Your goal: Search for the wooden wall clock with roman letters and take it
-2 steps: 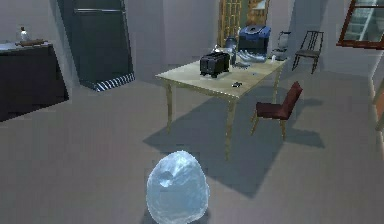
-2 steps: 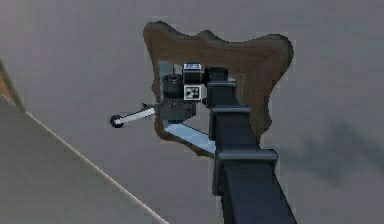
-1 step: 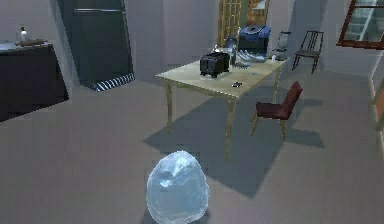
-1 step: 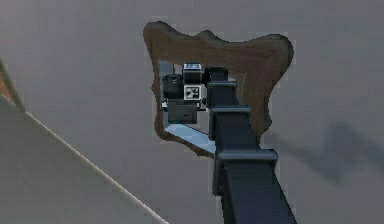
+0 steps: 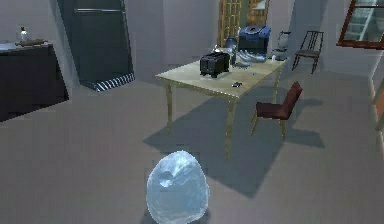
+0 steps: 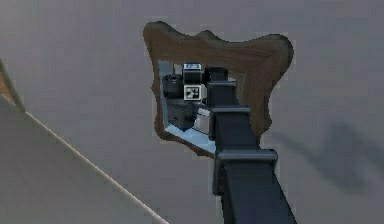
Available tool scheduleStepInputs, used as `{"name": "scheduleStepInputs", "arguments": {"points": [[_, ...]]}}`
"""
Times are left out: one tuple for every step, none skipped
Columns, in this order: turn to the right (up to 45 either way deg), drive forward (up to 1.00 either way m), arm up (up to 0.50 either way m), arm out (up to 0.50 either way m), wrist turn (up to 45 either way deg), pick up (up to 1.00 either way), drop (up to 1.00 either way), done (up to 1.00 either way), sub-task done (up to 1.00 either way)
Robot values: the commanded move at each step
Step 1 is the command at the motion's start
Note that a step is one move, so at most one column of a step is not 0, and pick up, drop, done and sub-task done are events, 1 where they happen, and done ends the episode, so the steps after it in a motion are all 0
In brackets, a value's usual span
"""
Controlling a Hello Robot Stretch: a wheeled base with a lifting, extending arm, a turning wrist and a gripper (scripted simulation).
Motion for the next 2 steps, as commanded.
{"name": "scheduleStepInputs", "arguments": {"points": [[0.0, 0.00, 0.00, 0.00, 3.0, 0.00, 0.00, 0.00, 0.00], [0.0, 0.00, 0.00, 0.00, 0.0, 1.00, 0.00, 0.00, 0.00]]}}
